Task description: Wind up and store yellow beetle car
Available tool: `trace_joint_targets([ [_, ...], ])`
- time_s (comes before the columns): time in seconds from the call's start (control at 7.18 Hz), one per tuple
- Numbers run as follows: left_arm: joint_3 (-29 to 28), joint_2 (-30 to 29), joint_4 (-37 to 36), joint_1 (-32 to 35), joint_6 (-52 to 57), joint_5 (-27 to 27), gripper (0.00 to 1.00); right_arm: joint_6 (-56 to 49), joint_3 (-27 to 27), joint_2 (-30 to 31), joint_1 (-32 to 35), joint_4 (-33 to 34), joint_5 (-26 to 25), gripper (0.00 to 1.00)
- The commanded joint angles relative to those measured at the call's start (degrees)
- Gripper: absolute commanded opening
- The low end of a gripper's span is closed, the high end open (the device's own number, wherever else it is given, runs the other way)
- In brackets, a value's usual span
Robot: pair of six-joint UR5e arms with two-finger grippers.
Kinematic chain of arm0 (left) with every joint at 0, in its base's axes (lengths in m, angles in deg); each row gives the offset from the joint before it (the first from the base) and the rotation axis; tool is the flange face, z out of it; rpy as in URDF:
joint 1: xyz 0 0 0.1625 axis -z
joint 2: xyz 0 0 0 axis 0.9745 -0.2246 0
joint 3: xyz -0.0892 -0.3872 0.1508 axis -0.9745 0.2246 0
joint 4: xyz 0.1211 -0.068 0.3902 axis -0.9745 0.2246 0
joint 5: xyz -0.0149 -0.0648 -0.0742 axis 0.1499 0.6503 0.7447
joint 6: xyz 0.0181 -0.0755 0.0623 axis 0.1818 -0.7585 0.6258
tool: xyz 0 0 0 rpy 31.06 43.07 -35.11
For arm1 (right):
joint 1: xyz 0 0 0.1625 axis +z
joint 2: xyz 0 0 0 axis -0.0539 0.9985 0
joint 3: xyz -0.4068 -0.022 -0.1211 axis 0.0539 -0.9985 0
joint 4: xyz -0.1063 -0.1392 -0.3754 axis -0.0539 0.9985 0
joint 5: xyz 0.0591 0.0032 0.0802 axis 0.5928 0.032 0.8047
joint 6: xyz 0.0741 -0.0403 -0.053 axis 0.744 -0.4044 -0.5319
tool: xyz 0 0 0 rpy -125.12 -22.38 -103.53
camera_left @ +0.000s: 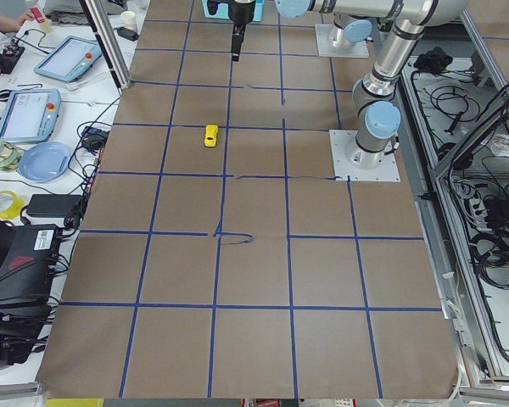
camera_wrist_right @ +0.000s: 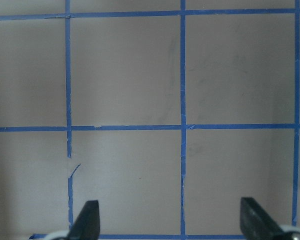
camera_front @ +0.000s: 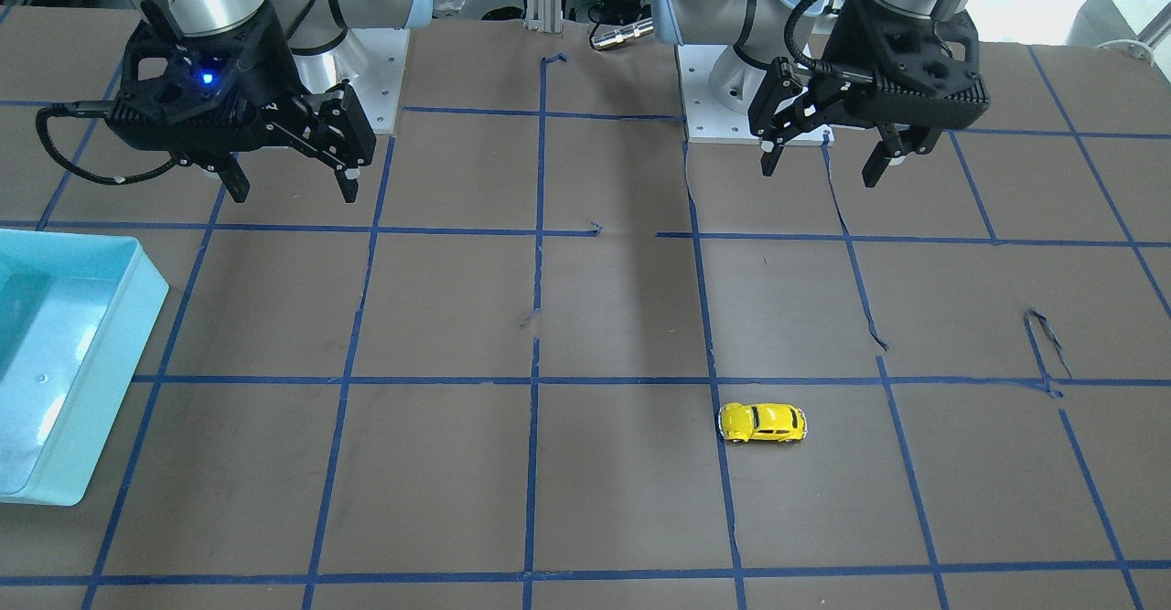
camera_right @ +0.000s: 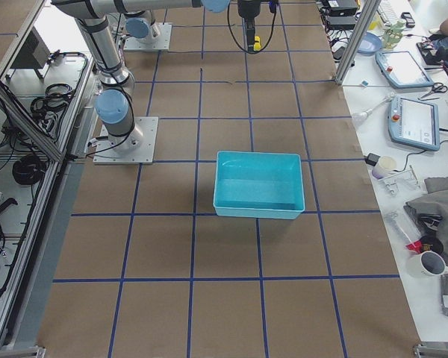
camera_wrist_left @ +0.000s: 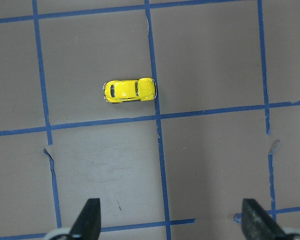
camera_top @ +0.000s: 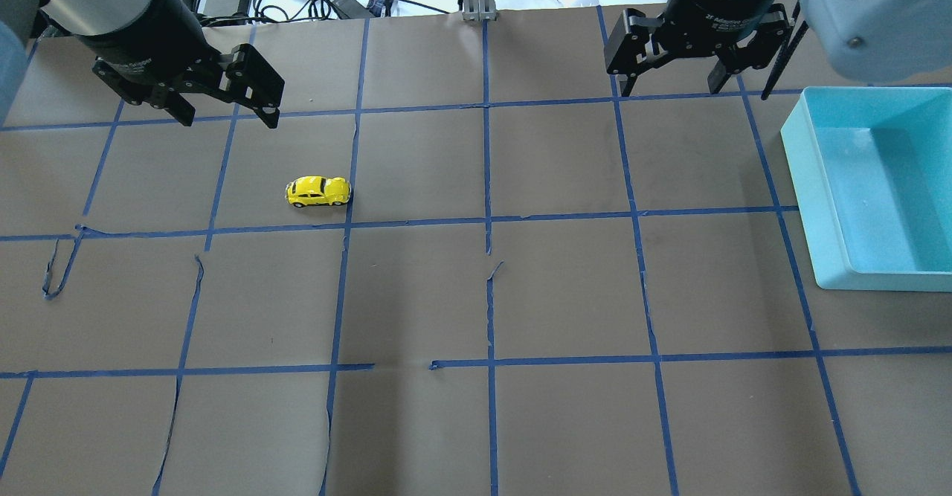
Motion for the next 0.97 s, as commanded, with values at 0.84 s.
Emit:
trace_joint_targets([
  [0.84,0.47,0.23,0.23,-0.02,-0.11,-0.49,1.00,0.00,0.09,-0.04,0.00,0.00,0.00,1.00],
])
